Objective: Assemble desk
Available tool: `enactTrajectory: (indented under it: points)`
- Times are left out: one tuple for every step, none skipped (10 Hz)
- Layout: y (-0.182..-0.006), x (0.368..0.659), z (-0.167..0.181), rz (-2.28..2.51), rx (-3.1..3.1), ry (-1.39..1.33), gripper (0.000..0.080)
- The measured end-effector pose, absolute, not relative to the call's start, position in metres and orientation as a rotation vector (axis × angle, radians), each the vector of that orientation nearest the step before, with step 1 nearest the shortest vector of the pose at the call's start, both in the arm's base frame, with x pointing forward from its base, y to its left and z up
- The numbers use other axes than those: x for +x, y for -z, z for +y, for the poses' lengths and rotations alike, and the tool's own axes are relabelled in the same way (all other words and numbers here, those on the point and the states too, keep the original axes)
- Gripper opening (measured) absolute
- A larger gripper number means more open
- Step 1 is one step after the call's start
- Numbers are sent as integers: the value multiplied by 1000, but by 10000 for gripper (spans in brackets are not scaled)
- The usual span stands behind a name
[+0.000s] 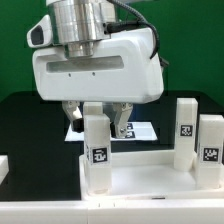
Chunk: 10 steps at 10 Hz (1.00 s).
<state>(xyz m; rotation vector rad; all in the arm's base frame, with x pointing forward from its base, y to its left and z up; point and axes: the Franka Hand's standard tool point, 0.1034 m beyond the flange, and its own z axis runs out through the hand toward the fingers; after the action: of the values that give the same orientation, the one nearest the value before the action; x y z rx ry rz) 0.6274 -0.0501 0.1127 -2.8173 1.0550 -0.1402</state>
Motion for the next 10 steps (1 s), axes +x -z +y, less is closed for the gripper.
enactTrajectory:
  points:
    - [-113,627,-51,914,-2872,150,643]
    - [-113,627,-51,876,-2885,153,648]
    - [-114,628,-51,629,-2962,170,648]
    - [-117,629,-48,164,-3036,199,649]
    - [-117,627,-46,-74,-3043,173,649]
    - [-117,627,-47,-29,-3042,173,649]
    - [-116,627,-47,29,-3041,169,530]
    - [-116,627,-47,36,-3041,168,530]
    - [-116,627,-47,125,-3035,164,347]
    - [-116,627,-51,288,-3025,157,289]
